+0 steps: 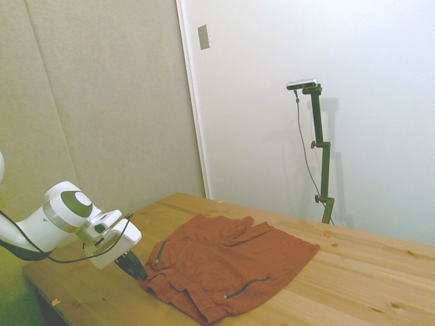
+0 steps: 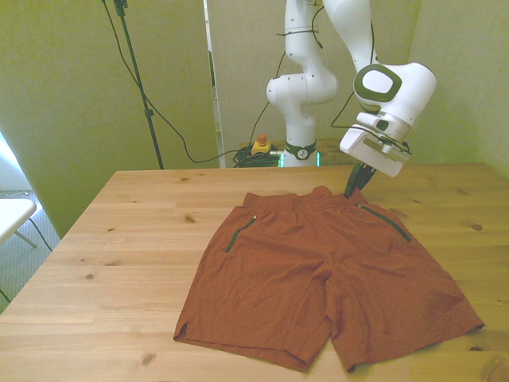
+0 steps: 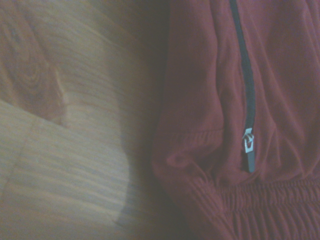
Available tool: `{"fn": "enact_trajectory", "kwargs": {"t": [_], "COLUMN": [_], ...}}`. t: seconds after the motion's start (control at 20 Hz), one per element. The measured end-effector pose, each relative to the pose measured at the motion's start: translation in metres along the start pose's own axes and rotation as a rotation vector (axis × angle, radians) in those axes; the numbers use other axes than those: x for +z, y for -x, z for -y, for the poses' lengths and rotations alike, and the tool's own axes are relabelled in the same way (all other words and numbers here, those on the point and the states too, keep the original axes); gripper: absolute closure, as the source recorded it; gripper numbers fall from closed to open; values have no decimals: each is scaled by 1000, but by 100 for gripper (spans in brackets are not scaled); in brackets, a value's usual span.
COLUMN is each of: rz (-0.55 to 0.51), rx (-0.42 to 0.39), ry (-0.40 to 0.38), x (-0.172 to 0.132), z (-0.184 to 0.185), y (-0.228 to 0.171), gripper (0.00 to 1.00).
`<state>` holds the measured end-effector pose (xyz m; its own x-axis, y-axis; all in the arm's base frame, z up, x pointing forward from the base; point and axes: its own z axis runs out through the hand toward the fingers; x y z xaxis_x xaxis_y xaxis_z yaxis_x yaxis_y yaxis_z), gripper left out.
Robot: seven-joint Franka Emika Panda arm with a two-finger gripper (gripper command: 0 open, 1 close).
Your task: Fold the shorts
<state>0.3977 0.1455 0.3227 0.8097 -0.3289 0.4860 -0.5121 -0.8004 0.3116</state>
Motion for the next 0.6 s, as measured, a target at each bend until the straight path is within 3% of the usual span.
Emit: {"fn": "enact_trajectory", "kwargs": {"t": [0.3,0.6], "rz": [18,-16], "rx": [46,157], "ry": [-42,-100], "x": [-7,-58], "z": [-7,-65], "y": [-5,-45], "gripper": [100,100]}}
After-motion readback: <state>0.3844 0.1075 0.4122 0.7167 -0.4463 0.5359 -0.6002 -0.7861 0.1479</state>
